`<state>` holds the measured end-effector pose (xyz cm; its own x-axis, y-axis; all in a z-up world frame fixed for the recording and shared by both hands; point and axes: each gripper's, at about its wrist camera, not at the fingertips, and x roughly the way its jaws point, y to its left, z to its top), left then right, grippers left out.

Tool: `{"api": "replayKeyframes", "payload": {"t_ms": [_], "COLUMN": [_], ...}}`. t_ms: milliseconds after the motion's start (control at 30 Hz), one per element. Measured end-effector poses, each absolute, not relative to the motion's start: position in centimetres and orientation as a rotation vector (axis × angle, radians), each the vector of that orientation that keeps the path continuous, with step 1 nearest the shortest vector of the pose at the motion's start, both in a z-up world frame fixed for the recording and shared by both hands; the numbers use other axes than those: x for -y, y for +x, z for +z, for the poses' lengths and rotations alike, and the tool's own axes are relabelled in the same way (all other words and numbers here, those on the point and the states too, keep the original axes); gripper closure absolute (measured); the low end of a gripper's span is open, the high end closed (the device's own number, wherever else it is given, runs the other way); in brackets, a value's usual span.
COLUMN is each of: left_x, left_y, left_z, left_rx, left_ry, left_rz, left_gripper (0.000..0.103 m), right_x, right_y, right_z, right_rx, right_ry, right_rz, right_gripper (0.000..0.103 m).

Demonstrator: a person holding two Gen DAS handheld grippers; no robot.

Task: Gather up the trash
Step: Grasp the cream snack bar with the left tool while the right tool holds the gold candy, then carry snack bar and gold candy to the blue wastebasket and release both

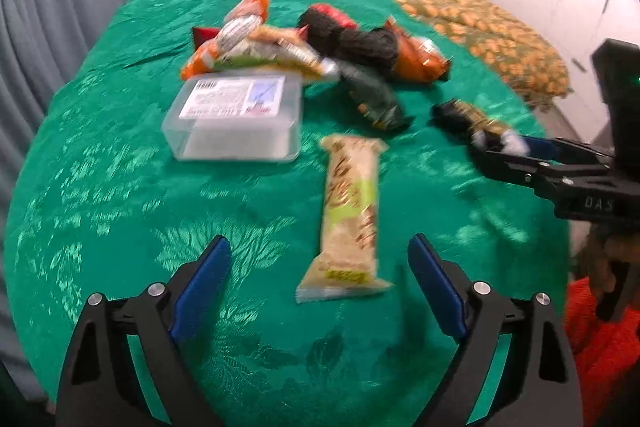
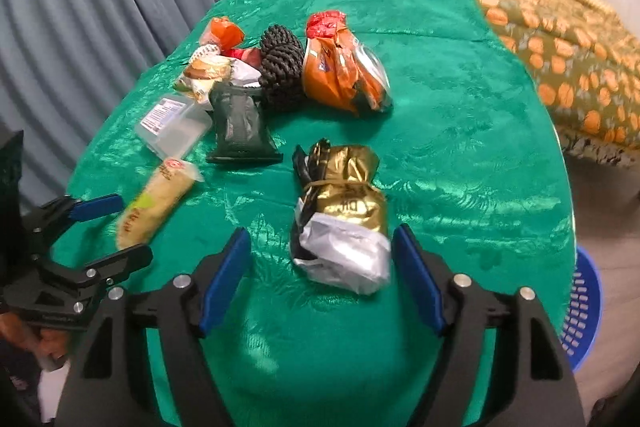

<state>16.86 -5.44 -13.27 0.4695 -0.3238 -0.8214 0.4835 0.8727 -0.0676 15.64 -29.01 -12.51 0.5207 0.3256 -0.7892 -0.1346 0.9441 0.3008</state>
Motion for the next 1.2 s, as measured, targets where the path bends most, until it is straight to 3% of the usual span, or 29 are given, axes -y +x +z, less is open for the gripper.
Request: {"api": "replayKeyframes", "payload": {"t_ms": [200,233,267,300,400,500,767,1000,1200], "left_x": [6.8,7.2,7.4,7.8,8.6,8.7,11.3,21.5,31.8], "left_y": [18.0,18.2,18.3,18.4,18.3,17.8,14.8,11.8,9.8], "left_z": [-12.5,-12.6,-12.8,-13.0,-13.9,-13.9,-10.2,-8.2,-9.8], "left_rx": [-1.004,-1.01,-1.014,-1.026,-1.055,-1.044,-0.975,-0.96,-1.003], "left_ry": [0.234,0.256,0.271,0.295,0.35,0.345,0.256,0.219,0.247], "left_rz": [-0.506,-0.496,-0.491,-0.491,-0.497,-0.497,-0.567,-0.724,-0.829], "left_gripper": [0.038,0.044,0.049,0.058,0.063,0.084,0.087,0.087,0.086], "right_x": [27.8,27.8,27.6,27.6,27.6,28.3,34.5,45.4,53.2], "right_y": [18.6,18.9,19.2,19.1,18.3,17.0,13.2,9.6,7.2], "right_z": [-12.2,-12.2,-12.4,-12.5,-12.4,-11.7,-8.8,-9.5,-11.9], "right_rx": [-1.138,-1.144,-1.158,-1.169,-1.176,-1.14,-1.0,-0.975,-0.995], "right_ry": [0.105,0.102,0.09,0.085,0.062,0.087,0.234,0.295,0.327], "right_rz": [0.262,0.259,0.266,0.274,0.304,0.322,0.313,0.133,-0.016], "right_gripper": [0.034,0.041,0.055,0.06,0.06,0.061,0.061,0.061,0.061]}}
